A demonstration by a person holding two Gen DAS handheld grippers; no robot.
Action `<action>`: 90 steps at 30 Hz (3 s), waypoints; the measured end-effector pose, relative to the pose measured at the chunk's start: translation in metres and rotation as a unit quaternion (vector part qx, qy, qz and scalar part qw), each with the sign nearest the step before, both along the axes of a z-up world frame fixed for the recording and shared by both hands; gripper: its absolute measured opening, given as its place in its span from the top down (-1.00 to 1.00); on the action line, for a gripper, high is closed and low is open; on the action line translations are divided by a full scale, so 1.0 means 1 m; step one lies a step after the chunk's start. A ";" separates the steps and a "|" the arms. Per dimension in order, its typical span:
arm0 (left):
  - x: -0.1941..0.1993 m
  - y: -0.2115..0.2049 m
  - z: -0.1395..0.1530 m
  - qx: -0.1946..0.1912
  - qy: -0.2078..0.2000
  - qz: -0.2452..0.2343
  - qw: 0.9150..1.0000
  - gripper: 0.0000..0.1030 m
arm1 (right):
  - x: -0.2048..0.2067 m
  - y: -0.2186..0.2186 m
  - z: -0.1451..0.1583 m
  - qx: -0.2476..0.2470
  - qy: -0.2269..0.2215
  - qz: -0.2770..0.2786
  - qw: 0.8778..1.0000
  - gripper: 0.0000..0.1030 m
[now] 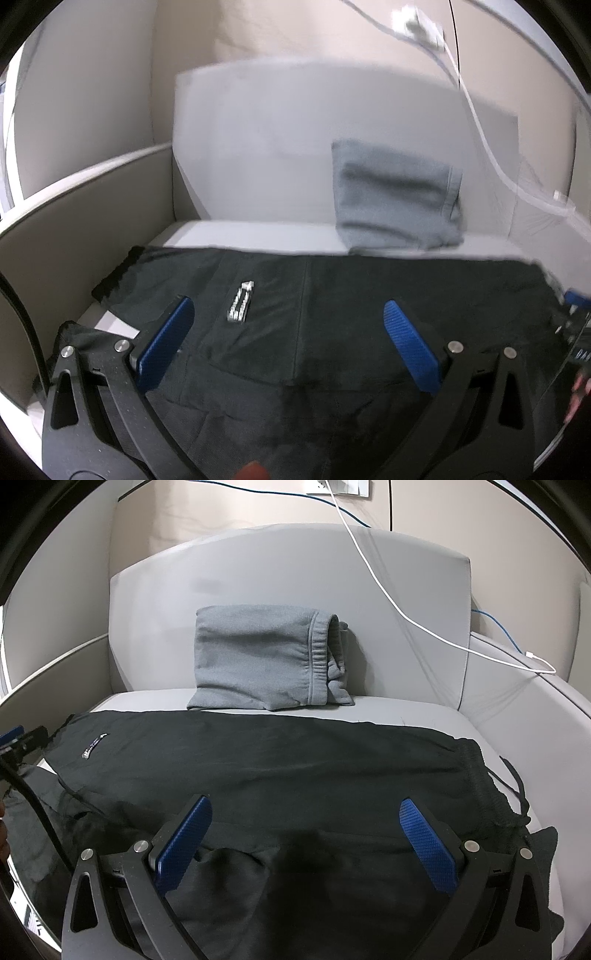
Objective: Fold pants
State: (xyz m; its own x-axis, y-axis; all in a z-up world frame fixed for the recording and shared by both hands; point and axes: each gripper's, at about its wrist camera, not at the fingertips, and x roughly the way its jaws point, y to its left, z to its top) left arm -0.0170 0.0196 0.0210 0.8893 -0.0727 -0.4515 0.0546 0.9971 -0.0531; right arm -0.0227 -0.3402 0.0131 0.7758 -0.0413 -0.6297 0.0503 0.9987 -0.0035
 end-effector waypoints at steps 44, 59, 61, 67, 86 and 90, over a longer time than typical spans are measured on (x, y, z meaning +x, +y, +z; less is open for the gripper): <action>-0.172 -0.088 0.016 0.117 -0.213 -0.373 0.896 -0.99 | -0.221 -0.258 -0.069 0.364 -0.026 -0.180 0.913 -0.08; -0.230 -0.129 -0.108 0.304 -0.105 -0.538 0.779 -0.41 | -0.203 -0.249 -0.094 0.366 -0.054 -0.205 0.906 0.61; -0.238 -0.134 -0.118 0.316 -0.102 -0.546 0.769 -0.41 | -0.201 -0.247 -0.095 0.369 -0.054 -0.201 0.906 0.73; -0.248 -0.148 -0.133 0.344 -0.100 -0.550 0.755 -0.30 | -0.205 -0.240 -0.054 0.382 -0.114 -0.180 0.899 0.81; -0.229 -0.160 -0.141 0.362 -0.077 -0.497 0.785 0.92 | -0.188 -0.251 -0.006 0.446 -0.169 -0.186 0.859 0.82; -0.227 -0.154 -0.132 0.359 -0.090 -0.480 0.795 1.00 | -0.191 -0.250 -0.006 0.429 -0.162 -0.187 0.869 0.82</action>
State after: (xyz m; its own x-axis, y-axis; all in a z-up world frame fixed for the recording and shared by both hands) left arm -0.2436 -0.1340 -0.1109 0.6336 -0.5391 -0.5549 0.7520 0.2608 0.6053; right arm -0.2136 -0.5901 0.0066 0.9515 0.0474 -0.3039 0.2312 0.5412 0.8085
